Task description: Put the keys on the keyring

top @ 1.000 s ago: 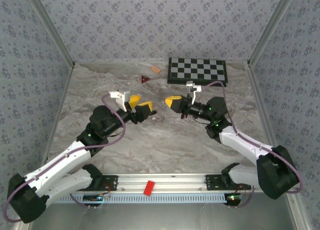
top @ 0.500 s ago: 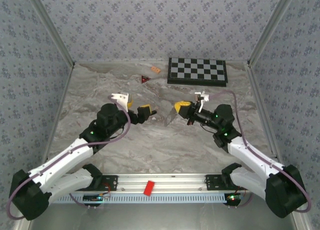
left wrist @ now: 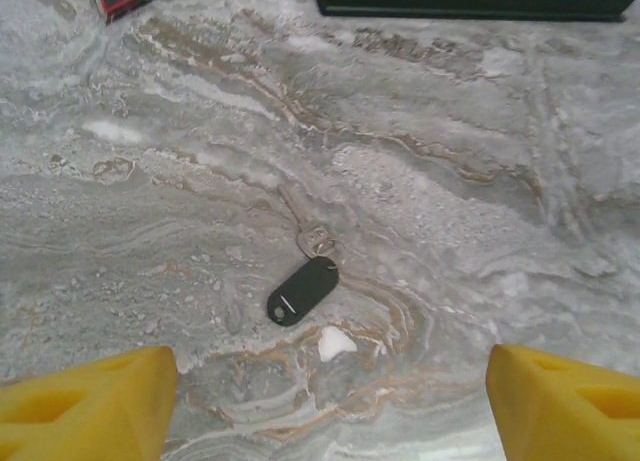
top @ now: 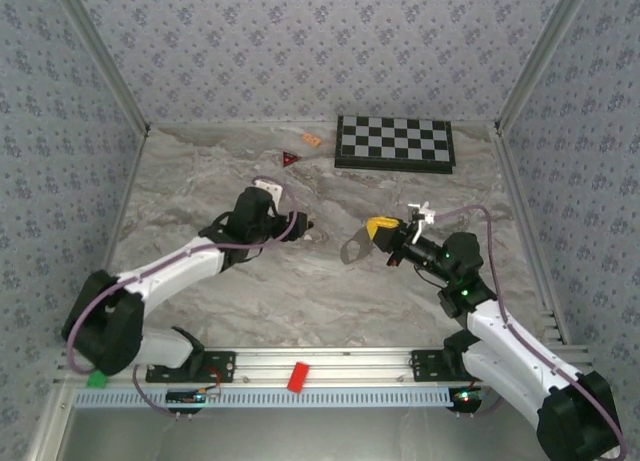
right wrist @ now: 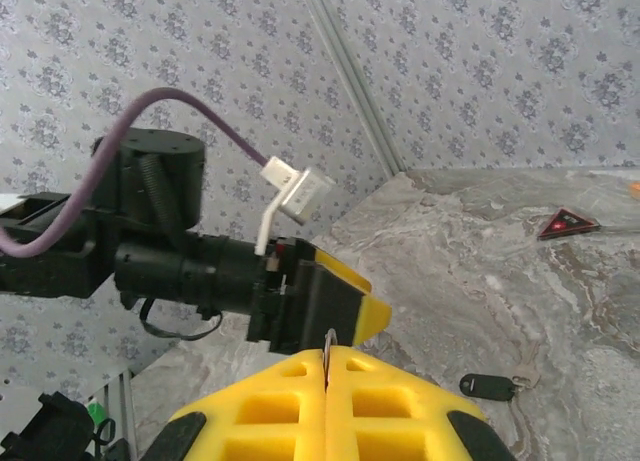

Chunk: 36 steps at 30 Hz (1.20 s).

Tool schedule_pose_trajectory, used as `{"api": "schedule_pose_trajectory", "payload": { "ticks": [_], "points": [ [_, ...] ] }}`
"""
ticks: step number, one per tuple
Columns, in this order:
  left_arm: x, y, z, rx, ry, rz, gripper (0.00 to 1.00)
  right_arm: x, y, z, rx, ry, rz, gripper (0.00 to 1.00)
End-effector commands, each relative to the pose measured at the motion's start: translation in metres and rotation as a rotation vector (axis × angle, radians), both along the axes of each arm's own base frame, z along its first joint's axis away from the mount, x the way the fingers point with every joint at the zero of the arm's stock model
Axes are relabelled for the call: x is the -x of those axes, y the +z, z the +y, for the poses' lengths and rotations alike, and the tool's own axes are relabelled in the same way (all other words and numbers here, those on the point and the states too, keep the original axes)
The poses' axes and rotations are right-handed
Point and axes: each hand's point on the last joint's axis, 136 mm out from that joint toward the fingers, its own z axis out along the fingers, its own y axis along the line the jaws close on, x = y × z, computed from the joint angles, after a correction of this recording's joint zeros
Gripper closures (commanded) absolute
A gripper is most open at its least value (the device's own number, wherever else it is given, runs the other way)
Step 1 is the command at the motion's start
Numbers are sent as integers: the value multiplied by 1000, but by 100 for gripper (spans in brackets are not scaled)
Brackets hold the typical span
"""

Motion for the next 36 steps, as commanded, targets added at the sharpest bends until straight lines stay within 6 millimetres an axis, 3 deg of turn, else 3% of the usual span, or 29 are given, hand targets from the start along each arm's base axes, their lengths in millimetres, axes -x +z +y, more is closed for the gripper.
{"api": "schedule_pose_trajectory", "payload": {
  "ticks": [1, 7, 12, 16, 28, 36],
  "points": [
    [-15, -5, -10, 3, -20, 41, 27, -1, 4, -6, -20, -33, -36, 100],
    [-39, -29, -26, -9, -28, 97, 41, 2, 0, -6, -26, -30, -23, 100],
    [-53, -57, -46, -23, -62, 177, 61, 3, 1, -9, -25, -42, -25, 100],
    [-58, -77, -56, -33, -81, 243, 67, 3, 1, -10, -22, -48, -28, 100],
    [-36, -114, -56, -28, -84, 367, 70, 1, -1, -8, -18, -46, -22, 100],
    [-9, -119, -49, -37, -91, 391, 70, 0, -4, -7, -12, -43, -15, 100]
  ]
}}
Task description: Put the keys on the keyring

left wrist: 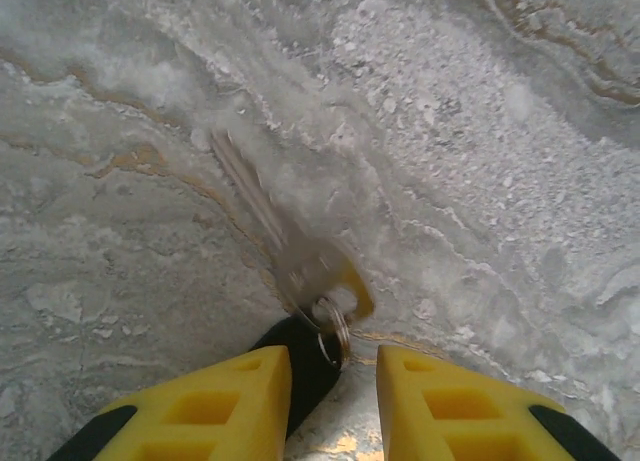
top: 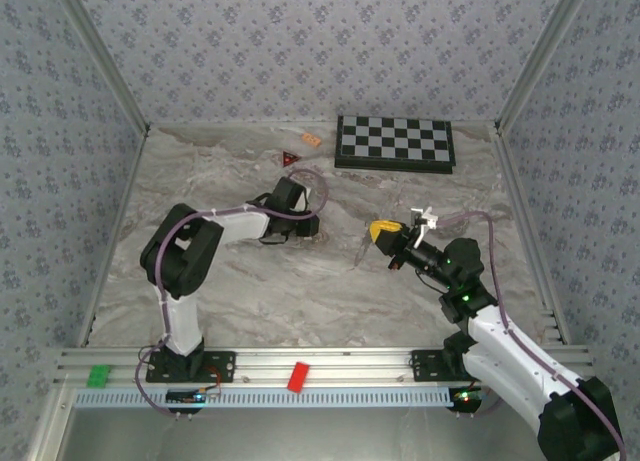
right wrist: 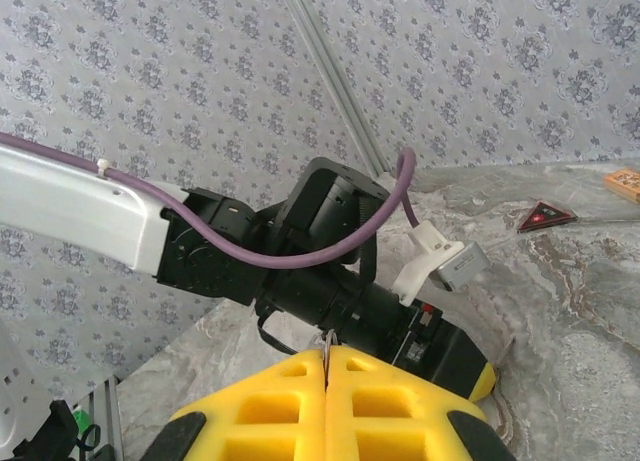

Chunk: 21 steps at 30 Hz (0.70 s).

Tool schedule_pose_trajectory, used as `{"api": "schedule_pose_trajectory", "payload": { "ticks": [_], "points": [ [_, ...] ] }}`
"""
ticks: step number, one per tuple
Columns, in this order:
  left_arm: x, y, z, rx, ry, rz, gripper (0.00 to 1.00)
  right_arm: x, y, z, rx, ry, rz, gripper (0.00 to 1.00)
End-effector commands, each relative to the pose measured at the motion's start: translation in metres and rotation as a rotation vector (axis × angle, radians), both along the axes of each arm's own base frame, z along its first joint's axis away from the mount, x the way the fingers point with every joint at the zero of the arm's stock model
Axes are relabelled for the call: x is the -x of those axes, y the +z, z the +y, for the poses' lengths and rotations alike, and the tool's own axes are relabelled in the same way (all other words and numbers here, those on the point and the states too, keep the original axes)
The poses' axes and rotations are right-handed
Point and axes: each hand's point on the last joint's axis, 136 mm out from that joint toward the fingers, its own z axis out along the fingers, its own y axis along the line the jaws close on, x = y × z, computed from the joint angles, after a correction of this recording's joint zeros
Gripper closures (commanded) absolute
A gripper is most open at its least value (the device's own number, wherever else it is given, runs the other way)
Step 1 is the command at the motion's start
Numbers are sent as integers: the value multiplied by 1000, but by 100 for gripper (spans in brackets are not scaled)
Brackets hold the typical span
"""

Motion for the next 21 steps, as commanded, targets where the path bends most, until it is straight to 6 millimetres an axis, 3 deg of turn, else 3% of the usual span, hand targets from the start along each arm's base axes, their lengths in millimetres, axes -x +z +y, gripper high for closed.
{"api": "schedule_pose_trajectory", "payload": {
  "ticks": [1, 6, 14, 17, 21],
  "points": [
    [27, -10, 7, -22, -11, 64, 70, -1, 4, -1, -10, -11, -25, 100],
    [54, -21, 22, -37, 9, 95, 70, -1, 3, -1, -9, -9, -23, 100],
    [118, -27, 41, -65, 22, 142, 70, -3, 1, 0, -7, -16, -25, 100],
    [137, -15, 46, -64, 26, 132, 69, -3, -1, 3, -1, -10, -28, 100],
    [141, 18, 58, -39, 62, 75, 59, -3, -2, 7, 0, -4, -29, 100]
  ]
}}
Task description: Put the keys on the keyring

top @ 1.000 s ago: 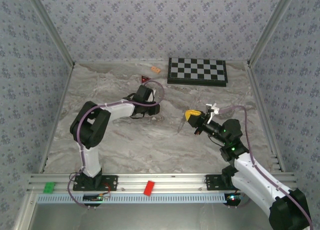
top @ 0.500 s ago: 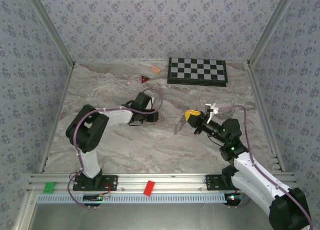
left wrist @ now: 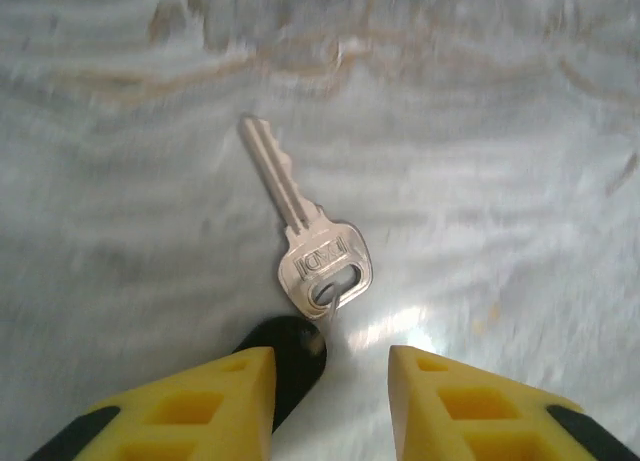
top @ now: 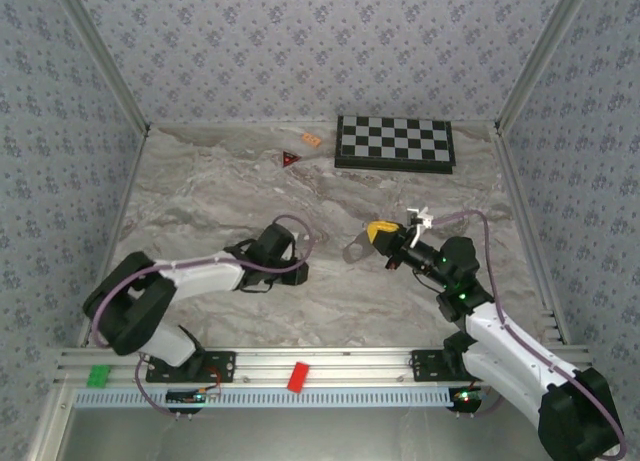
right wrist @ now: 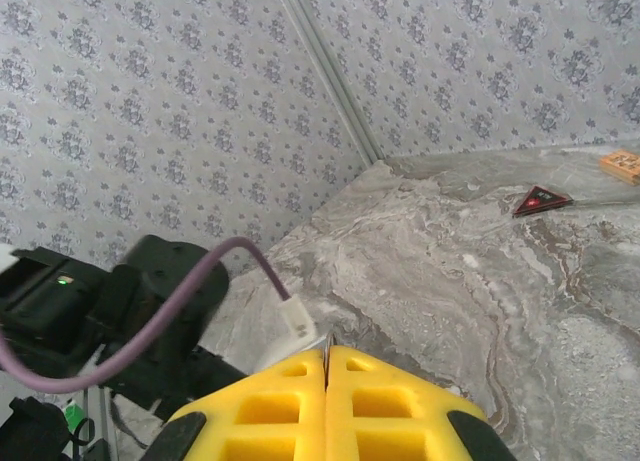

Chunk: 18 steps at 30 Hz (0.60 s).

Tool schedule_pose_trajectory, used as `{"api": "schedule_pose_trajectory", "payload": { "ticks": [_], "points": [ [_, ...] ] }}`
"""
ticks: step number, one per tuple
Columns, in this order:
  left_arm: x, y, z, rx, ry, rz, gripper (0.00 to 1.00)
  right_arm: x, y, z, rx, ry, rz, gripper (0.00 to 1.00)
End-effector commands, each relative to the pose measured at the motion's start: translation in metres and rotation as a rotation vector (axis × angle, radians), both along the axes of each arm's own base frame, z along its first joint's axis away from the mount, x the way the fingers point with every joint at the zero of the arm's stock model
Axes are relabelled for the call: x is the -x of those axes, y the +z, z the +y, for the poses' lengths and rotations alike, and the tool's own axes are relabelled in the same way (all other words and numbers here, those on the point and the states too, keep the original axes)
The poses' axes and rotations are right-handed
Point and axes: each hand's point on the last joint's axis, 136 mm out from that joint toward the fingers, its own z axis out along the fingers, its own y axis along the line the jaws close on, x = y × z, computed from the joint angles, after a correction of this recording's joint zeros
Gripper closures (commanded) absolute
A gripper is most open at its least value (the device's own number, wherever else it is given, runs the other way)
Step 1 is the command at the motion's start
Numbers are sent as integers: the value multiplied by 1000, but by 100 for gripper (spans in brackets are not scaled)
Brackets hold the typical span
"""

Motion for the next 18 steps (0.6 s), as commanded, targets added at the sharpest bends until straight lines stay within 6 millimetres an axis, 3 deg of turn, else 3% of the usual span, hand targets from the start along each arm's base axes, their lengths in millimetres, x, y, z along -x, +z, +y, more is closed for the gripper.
{"api": "schedule_pose_trajectory", "payload": {
  "ticks": [1, 5, 9, 12, 18],
  "points": [
    [1, 25, 22, -27, 84, -36, 56, 1, 10, 2, -14, -4, -56, 100],
    [-8, 57, 39, -31, 152, -139, 57, 2, 10, 2, -6, -9, -62, 100],
    [-15, 67, 42, -15, 198, -165, 59, 0, 6, 1, 10, -27, -57, 100],
    [-14, 64, 30, 0, 147, -140, 59, 1, 7, 1, 10, -24, -59, 100],
    [-9, 38, 9, -74, -25, -89, 64, 2, 7, 2, 14, -15, -58, 100]
  ]
}}
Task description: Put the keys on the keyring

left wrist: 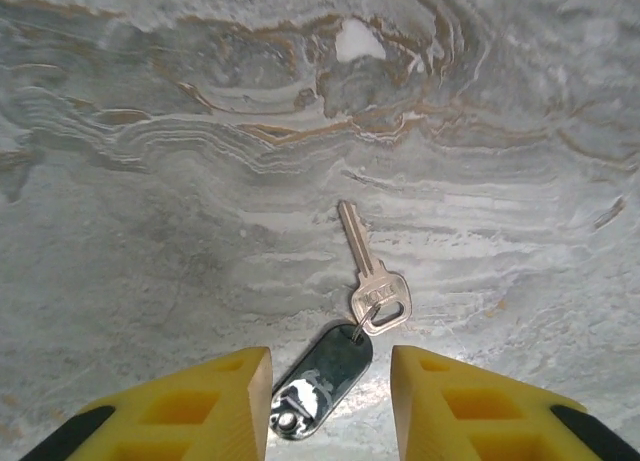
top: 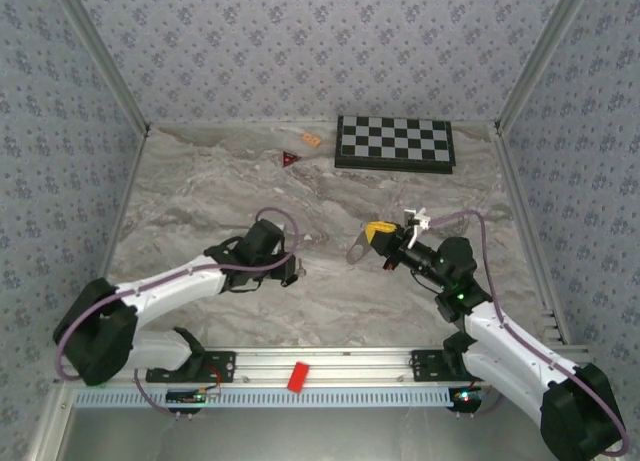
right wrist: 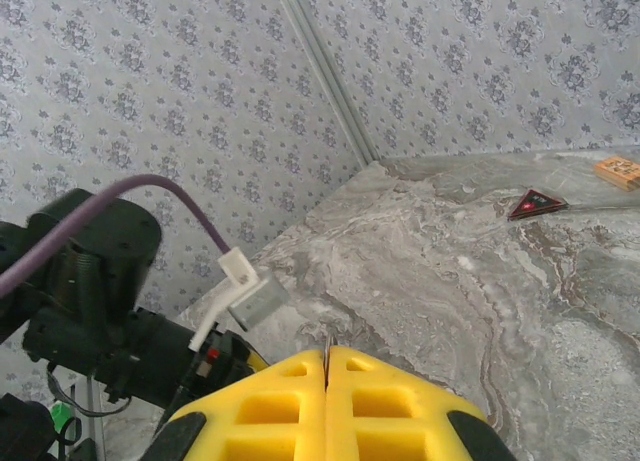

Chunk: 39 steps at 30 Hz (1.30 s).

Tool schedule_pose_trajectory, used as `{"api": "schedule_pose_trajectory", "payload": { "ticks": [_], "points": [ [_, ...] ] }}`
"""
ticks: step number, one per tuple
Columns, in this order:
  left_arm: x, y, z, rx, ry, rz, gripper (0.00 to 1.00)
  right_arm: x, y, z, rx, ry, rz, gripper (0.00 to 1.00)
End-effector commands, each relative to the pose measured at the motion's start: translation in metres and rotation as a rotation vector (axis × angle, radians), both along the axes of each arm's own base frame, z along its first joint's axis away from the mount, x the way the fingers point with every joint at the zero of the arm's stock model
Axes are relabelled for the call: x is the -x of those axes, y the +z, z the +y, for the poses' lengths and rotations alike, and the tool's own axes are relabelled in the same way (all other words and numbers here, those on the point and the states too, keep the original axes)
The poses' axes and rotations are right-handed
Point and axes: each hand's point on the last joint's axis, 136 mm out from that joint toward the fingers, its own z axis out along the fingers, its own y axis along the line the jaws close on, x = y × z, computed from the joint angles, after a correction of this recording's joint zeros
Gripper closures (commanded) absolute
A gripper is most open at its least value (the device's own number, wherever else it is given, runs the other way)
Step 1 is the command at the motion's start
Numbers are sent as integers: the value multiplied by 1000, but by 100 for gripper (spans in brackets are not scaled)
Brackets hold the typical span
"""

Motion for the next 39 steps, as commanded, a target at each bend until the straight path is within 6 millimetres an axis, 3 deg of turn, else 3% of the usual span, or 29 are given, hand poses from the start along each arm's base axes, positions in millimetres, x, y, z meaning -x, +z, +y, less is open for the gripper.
{"api": "schedule_pose_trajectory", "payload": {
  "ticks": [1, 8, 15, 28, 39],
  "points": [
    [3, -1, -20, -22, -133, 16, 65, 1, 8, -1, 0, -6, -41, 100],
    [5, -22, -37, -86, -250, 46, 71, 2, 7, 0, 3, -1, -39, 100],
    [1, -35, -35, -141, -258, 63, 73, 2, 7, 1, 2, 3, -38, 100],
    [-3, -30, -24, -184, -231, 26, 70, 2, 6, 1, 5, 3, -34, 100],
    [-8, -7, -18, -115, -195, -58, 68, 1, 5, 2, 7, 6, -30, 100]
  ]
}}
